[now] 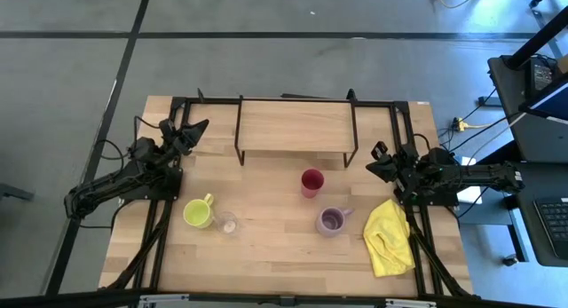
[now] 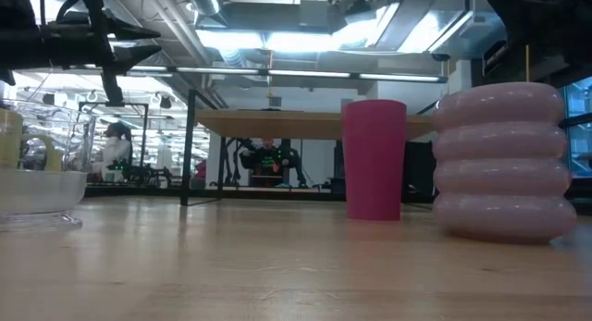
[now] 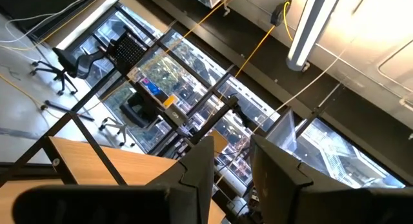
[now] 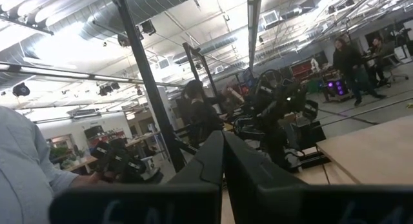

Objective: Stack small to large cups/mugs on shelf
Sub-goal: Put the pink cup on the shelf

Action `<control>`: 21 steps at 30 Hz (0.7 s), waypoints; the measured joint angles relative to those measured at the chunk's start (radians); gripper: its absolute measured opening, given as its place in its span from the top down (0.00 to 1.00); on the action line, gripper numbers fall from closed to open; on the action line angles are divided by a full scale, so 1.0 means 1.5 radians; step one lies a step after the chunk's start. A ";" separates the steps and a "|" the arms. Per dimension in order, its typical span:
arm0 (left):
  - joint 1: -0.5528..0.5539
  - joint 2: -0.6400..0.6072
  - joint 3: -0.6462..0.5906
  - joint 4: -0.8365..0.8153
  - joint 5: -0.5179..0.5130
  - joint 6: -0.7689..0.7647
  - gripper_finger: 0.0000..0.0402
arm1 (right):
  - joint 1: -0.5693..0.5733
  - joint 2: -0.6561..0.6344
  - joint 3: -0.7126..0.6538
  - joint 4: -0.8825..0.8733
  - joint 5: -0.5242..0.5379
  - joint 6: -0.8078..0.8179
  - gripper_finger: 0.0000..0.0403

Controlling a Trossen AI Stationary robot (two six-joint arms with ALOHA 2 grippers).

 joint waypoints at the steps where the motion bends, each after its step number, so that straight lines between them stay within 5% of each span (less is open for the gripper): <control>1: 0.000 0.000 0.000 0.000 0.000 0.000 0.77 | 0.000 0.000 0.000 0.000 0.000 0.000 0.96; 21: 0.000 0.000 0.063 0.001 0.025 0.056 0.77 | 0.000 0.000 0.000 0.000 0.141 -0.034 0.96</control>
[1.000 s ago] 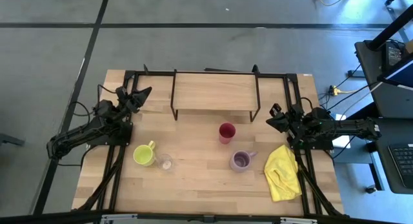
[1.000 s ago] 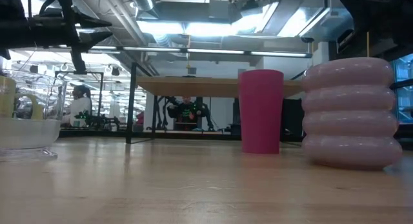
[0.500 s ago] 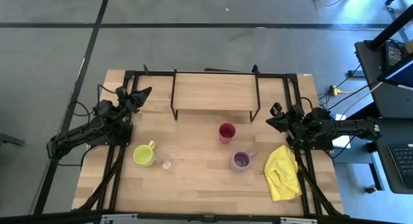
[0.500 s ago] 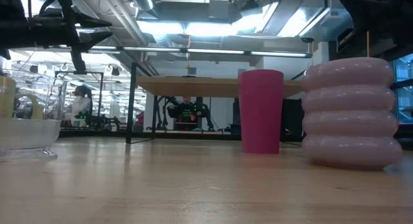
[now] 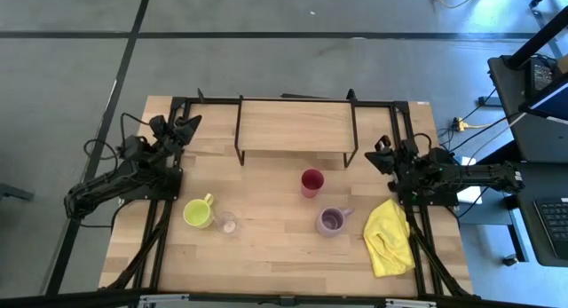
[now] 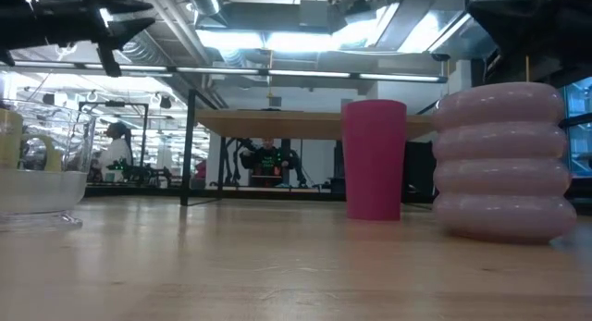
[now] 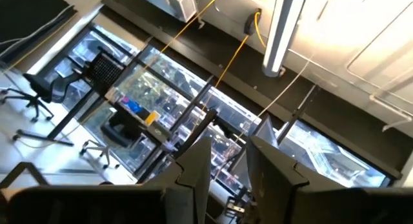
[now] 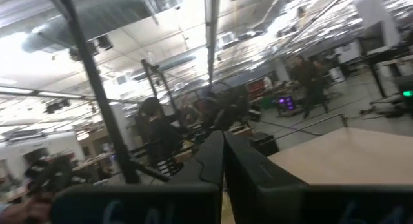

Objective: Stack small to large cups/mugs on shelf
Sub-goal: Put the pink cup on the shelf

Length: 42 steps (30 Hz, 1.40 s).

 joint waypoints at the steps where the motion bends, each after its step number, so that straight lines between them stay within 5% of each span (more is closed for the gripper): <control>1: 0.000 0.000 0.002 -0.001 0.004 0.000 0.77 | 0.000 0.000 0.000 0.000 0.011 0.000 0.96; 7: 0.000 0.000 0.015 -0.002 0.030 -0.002 0.77 | 0.000 0.000 0.000 0.001 0.056 0.000 0.96; 42: 0.000 0.000 0.017 -0.064 0.030 0.002 0.77 | 0.000 0.000 0.000 0.034 0.057 0.001 0.96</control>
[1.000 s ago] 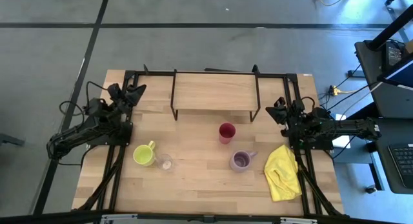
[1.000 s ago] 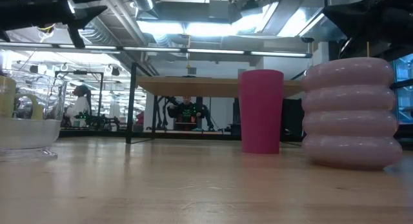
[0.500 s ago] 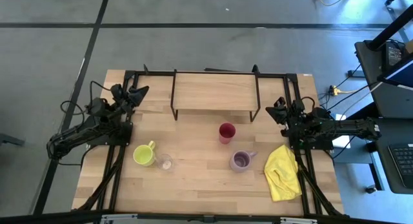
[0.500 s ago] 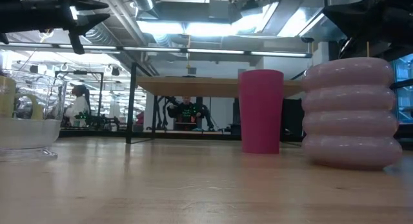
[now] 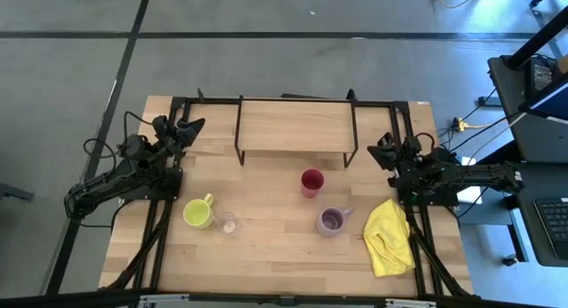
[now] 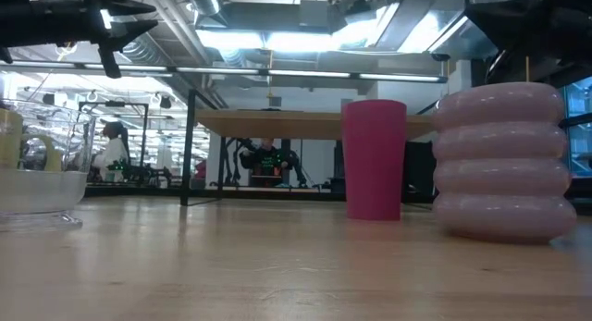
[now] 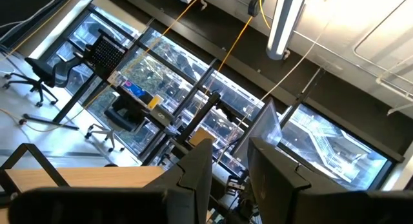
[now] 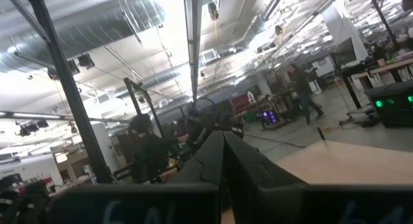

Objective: Stack small to large cups/mugs on shelf
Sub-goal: Put the pink cup on the shelf

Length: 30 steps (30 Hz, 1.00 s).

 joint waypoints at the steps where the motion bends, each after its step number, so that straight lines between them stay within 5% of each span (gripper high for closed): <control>1: 0.000 0.000 0.000 0.000 0.000 0.000 0.77 | 0.000 0.000 0.000 0.008 0.000 0.000 0.96; 8: 0.000 0.000 0.000 0.000 0.000 0.000 0.77 | 0.000 0.000 0.000 0.102 -0.037 -0.016 0.96; 18: 0.000 0.000 0.000 -0.002 0.000 0.000 0.77 | 0.000 0.000 0.001 0.292 -0.117 -0.220 0.96; 30: 0.000 0.000 0.000 -0.002 -0.005 0.000 0.77 | 0.000 0.000 0.058 0.299 -0.121 -0.417 0.96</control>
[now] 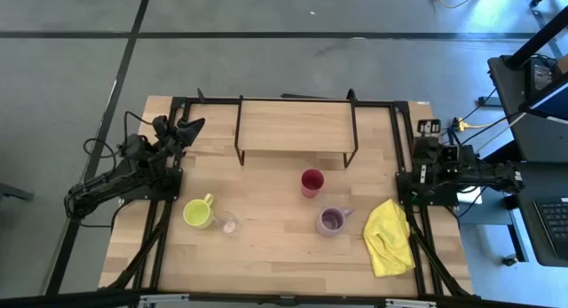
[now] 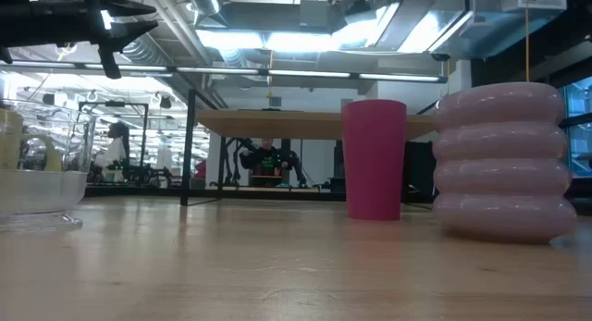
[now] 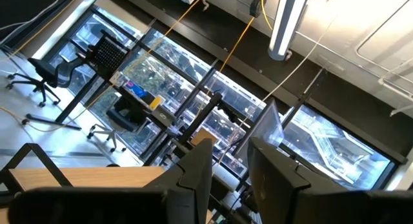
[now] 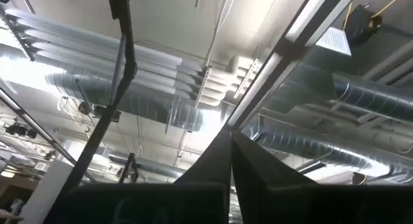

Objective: Stack small to large cups/mugs on shelf
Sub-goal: Put the pink cup on the shelf

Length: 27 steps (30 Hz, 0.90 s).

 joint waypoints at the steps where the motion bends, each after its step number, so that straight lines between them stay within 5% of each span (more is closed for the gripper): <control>1: 0.000 0.000 0.000 0.000 0.000 0.000 0.77 | 0.000 0.000 0.006 0.000 0.003 0.000 0.96; 11: 0.000 0.000 0.000 0.000 0.000 0.000 0.77 | 0.000 0.006 0.146 -0.064 -0.145 0.086 0.96; 18: 0.000 0.000 0.000 0.000 0.000 0.000 0.77 | 0.000 0.106 0.276 -0.188 -0.228 0.123 0.96; 21: 0.000 0.000 0.000 0.000 0.000 0.000 0.77 | 0.000 0.171 0.337 -0.292 -0.187 0.116 0.96; 27: 0.000 0.000 0.000 0.000 0.000 0.000 0.77 | 0.000 0.301 0.463 -0.582 0.045 0.095 0.96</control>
